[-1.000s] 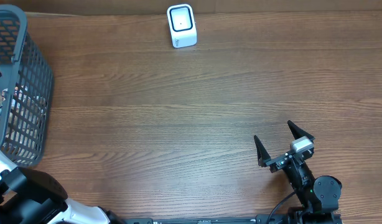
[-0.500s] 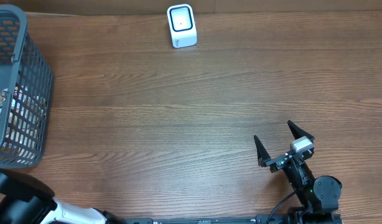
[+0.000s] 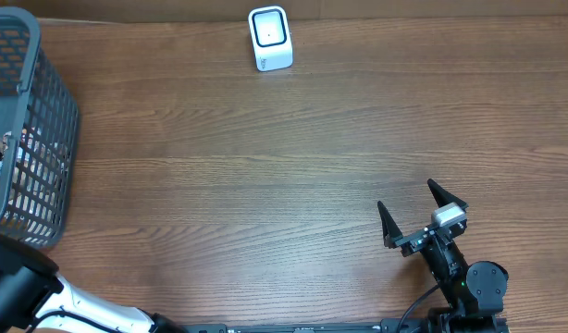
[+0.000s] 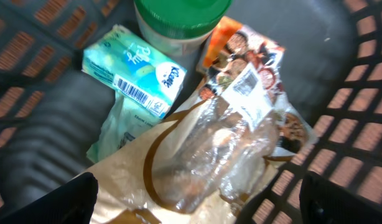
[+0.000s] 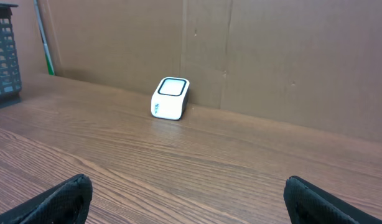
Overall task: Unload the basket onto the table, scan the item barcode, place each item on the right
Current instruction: 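Lower the left gripper into the basket toward the clear bean bag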
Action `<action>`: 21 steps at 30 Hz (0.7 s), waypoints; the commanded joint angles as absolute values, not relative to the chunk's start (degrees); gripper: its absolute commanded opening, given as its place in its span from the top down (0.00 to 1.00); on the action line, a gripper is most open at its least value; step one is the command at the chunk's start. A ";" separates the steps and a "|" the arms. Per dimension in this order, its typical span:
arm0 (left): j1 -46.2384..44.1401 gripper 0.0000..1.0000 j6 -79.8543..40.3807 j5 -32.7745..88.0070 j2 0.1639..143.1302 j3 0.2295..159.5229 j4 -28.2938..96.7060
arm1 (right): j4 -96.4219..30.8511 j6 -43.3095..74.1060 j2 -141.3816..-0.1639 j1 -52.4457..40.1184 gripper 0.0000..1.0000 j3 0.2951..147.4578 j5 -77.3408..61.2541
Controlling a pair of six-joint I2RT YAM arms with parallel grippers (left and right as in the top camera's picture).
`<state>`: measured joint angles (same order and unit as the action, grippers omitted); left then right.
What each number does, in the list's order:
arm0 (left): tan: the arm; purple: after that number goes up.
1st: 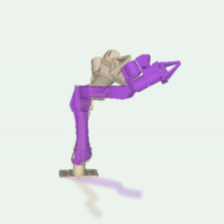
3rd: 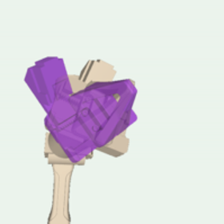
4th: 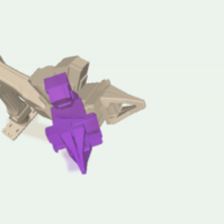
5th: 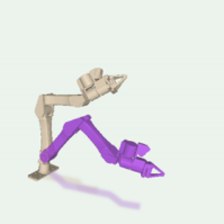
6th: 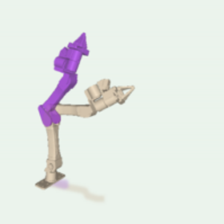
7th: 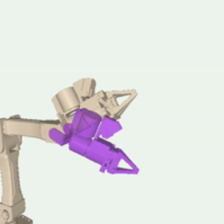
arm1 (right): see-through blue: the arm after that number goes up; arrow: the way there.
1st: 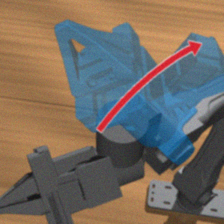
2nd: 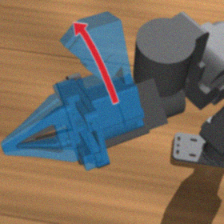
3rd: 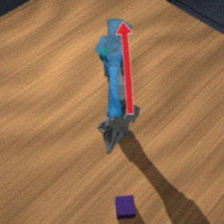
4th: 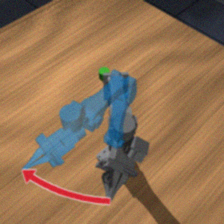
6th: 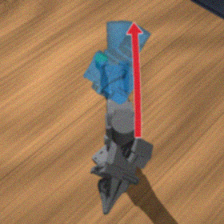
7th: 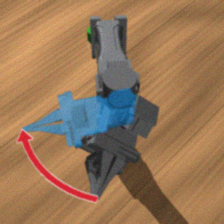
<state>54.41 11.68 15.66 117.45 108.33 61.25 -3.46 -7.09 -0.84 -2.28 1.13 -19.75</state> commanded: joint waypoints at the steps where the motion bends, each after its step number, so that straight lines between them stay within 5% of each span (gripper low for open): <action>1: 54.37 0.13 14.02 14.74 119.72 108.09 60.84 | -3.05 -6.68 -0.16 -2.22 0.00 0.45 -20.05; 21: 53.74 0.23 15.42 15.18 127.72 108.09 59.48 | -3.05 -6.68 -0.16 -2.22 0.00 0.45 -20.05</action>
